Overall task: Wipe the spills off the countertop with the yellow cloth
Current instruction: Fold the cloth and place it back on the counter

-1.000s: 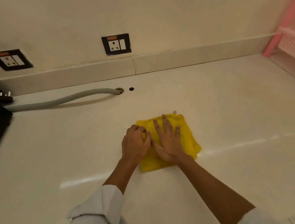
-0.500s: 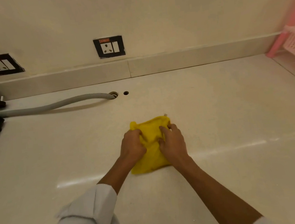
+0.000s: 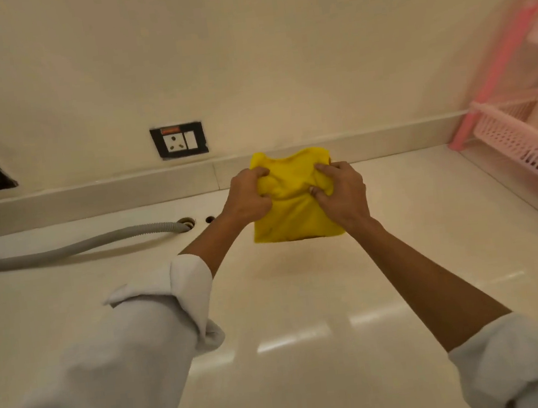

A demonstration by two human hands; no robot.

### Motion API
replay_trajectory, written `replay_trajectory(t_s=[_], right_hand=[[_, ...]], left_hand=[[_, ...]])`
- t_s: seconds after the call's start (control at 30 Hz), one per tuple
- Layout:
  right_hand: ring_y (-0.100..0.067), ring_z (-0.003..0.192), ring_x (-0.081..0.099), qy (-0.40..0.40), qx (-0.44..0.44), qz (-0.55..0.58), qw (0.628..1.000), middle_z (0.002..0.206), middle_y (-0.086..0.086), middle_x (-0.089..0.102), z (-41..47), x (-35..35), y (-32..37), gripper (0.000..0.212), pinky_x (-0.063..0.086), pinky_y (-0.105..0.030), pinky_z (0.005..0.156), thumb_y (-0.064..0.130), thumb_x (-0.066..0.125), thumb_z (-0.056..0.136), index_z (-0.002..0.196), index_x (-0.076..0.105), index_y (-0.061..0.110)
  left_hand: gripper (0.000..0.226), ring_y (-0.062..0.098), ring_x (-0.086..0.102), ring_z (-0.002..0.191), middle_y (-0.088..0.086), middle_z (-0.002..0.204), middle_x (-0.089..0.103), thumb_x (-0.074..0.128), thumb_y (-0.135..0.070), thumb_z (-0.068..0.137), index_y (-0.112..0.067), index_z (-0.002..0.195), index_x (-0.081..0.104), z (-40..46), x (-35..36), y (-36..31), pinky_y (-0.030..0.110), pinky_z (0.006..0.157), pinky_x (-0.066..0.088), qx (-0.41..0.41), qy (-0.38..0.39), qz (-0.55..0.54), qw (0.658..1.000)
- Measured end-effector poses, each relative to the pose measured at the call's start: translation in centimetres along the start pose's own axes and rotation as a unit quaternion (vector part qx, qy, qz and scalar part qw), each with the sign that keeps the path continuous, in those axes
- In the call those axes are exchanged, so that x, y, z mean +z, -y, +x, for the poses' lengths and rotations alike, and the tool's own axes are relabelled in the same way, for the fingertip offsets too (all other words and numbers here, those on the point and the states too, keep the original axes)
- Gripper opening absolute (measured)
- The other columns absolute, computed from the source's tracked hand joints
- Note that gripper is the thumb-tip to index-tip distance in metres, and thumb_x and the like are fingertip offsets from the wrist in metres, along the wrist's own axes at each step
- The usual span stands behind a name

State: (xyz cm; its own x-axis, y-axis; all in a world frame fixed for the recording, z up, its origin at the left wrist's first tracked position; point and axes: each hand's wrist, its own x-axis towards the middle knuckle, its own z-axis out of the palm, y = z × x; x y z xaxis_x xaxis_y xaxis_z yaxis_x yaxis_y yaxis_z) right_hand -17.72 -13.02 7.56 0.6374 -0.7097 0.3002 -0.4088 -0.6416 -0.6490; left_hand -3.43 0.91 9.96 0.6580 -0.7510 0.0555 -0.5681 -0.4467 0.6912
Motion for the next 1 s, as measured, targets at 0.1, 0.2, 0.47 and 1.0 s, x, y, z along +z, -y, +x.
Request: replay_trajectory(t_s=[0.1,0.2,0.47,1.0], right_hand=[[-0.035,0.122,0.053,0.03,0.017,-0.025,0.999,0.134,-0.015,0.054,3.0,-0.8,-1.6,0.051,0.043,-0.045,0.099,0.028,0.069,0.089,0.137,0.055,0.019],[-0.035,0.125,0.05,0.061,0.031,-0.041,0.997,0.138,-0.015,0.052,5.6,-0.9,-3.5,0.049,0.041,-0.044,0.102,0.027,0.065,0.092,0.139,0.053,0.019],[-0.039,0.132,0.041,0.101,0.04,-0.066,0.992,0.148,-0.018,0.038,10.9,2.6,-7.5,0.055,0.039,-0.048,0.107,0.024,0.063,0.093,0.144,0.045,0.015],[-0.029,0.153,-0.002,0.289,-0.049,-0.307,0.905,0.167,-0.006,-0.003,9.4,9.4,-13.9,0.067,0.004,-0.068,0.117,0.055,0.019,0.101,0.157,0.002,0.021]], left_hand=[[0.067,0.037,0.043,0.126,0.019,0.138,0.043,0.063,0.0,0.075,-0.011,0.139,0.043,2.8,0.9,-0.6,0.036,0.094,0.041,-0.002,0.033,0.001,0.999],[0.069,0.037,0.043,0.127,0.02,0.138,0.043,0.063,0.001,0.075,-0.01,0.14,0.042,5.2,2.2,-0.4,0.036,0.095,0.042,-0.007,0.055,-0.002,0.998],[0.071,0.042,0.04,0.128,0.025,0.141,0.034,0.065,-0.011,0.082,-0.006,0.144,0.032,11.4,5.7,1.5,0.042,0.101,0.04,-0.017,0.074,0.067,0.995],[0.071,0.035,-0.005,0.149,0.01,0.163,-0.006,0.024,-0.057,0.095,-0.02,0.152,0.002,10.8,12.2,9.2,0.061,0.117,0.003,0.021,0.191,0.348,0.918]])
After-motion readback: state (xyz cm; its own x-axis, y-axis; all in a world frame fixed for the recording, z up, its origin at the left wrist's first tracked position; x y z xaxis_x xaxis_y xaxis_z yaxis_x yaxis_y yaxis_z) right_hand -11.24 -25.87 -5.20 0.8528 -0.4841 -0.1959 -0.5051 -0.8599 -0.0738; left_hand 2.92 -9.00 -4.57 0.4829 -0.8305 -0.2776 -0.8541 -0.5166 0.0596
